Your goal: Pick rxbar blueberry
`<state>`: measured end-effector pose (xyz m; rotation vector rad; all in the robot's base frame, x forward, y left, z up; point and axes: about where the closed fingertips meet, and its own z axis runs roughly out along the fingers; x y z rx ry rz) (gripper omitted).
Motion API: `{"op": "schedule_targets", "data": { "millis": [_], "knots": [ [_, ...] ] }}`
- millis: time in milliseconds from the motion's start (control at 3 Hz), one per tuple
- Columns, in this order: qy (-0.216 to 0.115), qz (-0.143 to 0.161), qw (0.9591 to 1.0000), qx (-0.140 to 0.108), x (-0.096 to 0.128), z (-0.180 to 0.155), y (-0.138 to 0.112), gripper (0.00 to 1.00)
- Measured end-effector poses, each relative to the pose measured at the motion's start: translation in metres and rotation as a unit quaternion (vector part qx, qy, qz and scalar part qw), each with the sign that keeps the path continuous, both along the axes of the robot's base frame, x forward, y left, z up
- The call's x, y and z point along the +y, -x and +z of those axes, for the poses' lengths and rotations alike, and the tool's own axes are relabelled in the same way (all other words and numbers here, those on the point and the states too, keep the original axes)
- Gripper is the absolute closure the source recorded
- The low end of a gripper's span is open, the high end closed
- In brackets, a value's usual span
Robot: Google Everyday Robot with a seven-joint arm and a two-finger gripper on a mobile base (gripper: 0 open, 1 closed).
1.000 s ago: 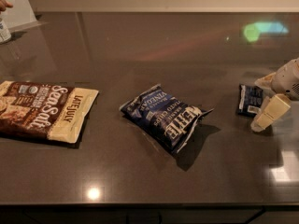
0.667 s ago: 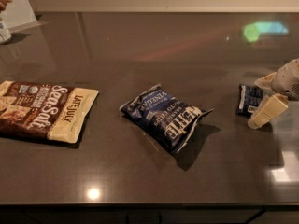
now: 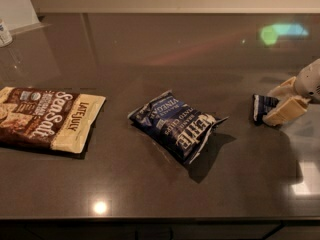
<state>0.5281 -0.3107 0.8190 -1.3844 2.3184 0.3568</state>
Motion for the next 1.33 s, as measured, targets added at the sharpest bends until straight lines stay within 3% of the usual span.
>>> {"op": "schedule_targets", "data": {
  "millis": [333, 667, 1000, 1333],
  "knots": [
    [0.0, 0.0, 1.0, 0.0, 0.0, 0.009, 0.0, 0.95],
    [0.0, 0.0, 1.0, 0.0, 0.0, 0.009, 0.0, 1.0],
    [-0.018, -0.012, 0.9995, -0.025, 0.004, 0.032, -0.004, 1.0],
    [-0.047, -0.007, 0.9972, -0.057, 0.022, 0.072, -0.011, 1.0]
  ]
}}
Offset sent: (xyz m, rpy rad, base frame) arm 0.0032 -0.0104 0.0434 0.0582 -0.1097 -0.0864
